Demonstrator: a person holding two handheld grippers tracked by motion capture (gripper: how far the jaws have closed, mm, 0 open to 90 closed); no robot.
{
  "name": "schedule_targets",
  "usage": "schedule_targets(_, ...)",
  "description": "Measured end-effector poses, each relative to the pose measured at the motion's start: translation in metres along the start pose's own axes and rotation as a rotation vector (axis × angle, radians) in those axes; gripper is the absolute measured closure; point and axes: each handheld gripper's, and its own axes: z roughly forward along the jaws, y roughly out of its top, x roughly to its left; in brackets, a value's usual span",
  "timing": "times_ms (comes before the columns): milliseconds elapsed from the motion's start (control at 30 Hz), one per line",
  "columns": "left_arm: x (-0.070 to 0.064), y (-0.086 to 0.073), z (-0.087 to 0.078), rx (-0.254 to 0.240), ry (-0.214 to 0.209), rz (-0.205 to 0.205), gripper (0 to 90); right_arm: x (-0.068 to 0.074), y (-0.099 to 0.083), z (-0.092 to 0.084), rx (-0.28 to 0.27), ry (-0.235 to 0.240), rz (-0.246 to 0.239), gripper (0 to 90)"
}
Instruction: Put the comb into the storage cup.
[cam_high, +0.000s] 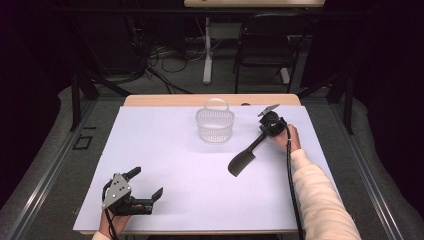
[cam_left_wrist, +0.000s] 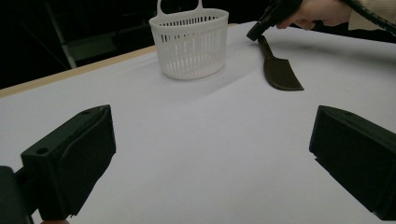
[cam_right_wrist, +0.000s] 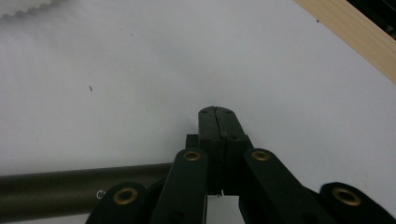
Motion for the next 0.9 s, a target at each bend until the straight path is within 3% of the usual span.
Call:
schedule_targets(233, -0.001, 0.0, 0.0, 0.002, 0.002, 0.009, 0.7, 0.002, -0.007, -0.003, 0.042, 0.007, -0.013, 90.0)
schedule_targets(500, -0.002, 0.001, 0.0, -0.004, 0.0, 0.013, 0.8, 0.01, -0.009, -0.007, 0.048, 0.011, -0.055, 90.0)
schedule_targets(533, -0.002, 0.001, 0.0, -0.005, -0.001, 0.012, 0.8, 0.012, -0.01, -0.007, 0.048, 0.008, -0.04, 90.0)
schedule_targets(567, -0.002, 0.001, 0.0, -0.005, 0.0, 0.012, 0.8, 0.013, -0.01, -0.008, 0.059, 0.009, -0.067, 90.0)
schedule_targets(900, -0.003, 0.001, -0.001, -0.013, -0.001, 0.017, 1.0, 0.01, -0.018, -0.017, 0.071, 0.007, -0.07, 90.0)
